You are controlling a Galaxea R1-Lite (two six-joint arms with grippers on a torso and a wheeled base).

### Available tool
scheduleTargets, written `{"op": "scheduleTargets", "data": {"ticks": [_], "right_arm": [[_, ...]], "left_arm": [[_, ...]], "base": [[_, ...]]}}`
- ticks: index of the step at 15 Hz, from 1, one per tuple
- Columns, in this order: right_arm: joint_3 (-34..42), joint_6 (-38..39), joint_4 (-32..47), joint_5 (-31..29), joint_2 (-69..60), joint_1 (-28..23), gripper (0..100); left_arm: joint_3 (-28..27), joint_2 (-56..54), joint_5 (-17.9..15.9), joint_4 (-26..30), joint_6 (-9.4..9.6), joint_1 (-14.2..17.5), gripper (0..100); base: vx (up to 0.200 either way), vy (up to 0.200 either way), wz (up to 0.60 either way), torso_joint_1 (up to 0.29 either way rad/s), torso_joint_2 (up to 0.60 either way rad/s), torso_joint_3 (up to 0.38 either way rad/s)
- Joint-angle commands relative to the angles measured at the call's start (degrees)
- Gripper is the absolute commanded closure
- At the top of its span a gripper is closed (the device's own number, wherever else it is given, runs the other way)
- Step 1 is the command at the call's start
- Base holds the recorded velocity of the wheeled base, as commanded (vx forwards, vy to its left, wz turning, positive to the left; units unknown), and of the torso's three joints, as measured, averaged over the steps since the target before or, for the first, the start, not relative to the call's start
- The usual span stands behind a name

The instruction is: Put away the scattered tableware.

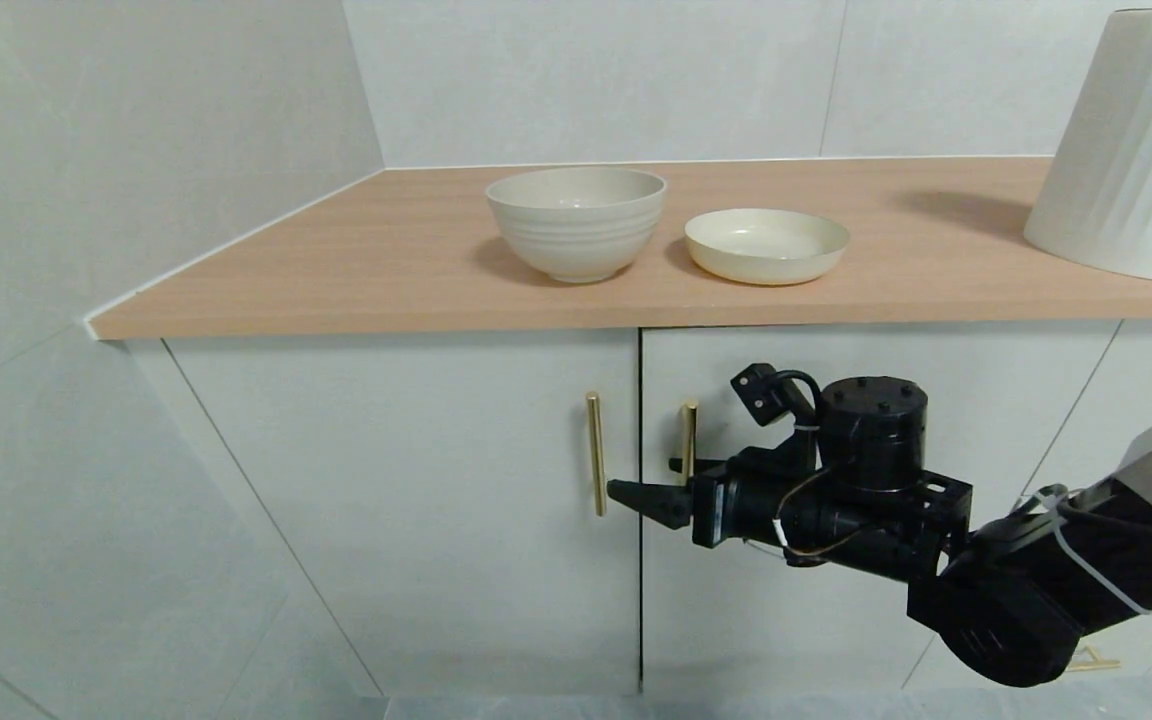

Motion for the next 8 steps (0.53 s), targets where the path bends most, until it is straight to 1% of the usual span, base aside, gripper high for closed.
{"op": "scheduleTargets", "data": {"ticks": [1, 2, 3, 5, 8], "right_arm": [[1.9, 0.0, -0.1, 0.3, -3.1, 0.9, 0], [1.9, 0.0, -0.1, 0.3, -3.1, 0.9, 0], [4.9, 0.0, -0.1, 0.6, -6.6, 1.6, 0], [8.6, -0.1, 0.1, 1.8, -11.2, 2.5, 0], [13.2, -0.1, 0.4, 5.6, -15.2, 4.0, 0]], "left_arm": [[0.0, 0.1, 0.0, 0.0, -0.01, 0.0, 0], [0.0, 0.1, 0.0, 0.0, -0.01, 0.0, 0], [0.0, 0.1, 0.0, 0.0, -0.1, 0.0, 0], [0.0, 0.1, 0.0, 0.0, -0.18, 0.0, 0], [0.0, 0.1, 0.0, 0.0, -0.18, 0.0, 0]], "base": [[0.0, 0.0, 0.0, 0.0, 0.0, 0.0], [0.0, 0.0, 0.0, 0.0, 0.0, 0.0], [0.0, 0.0, 0.0, 0.0, 0.0, 0.0], [0.0, 0.0, 0.0, 0.0, 0.0, 0.0], [0.0, 0.0, 0.0, 0.0, 0.0, 0.0]]}}
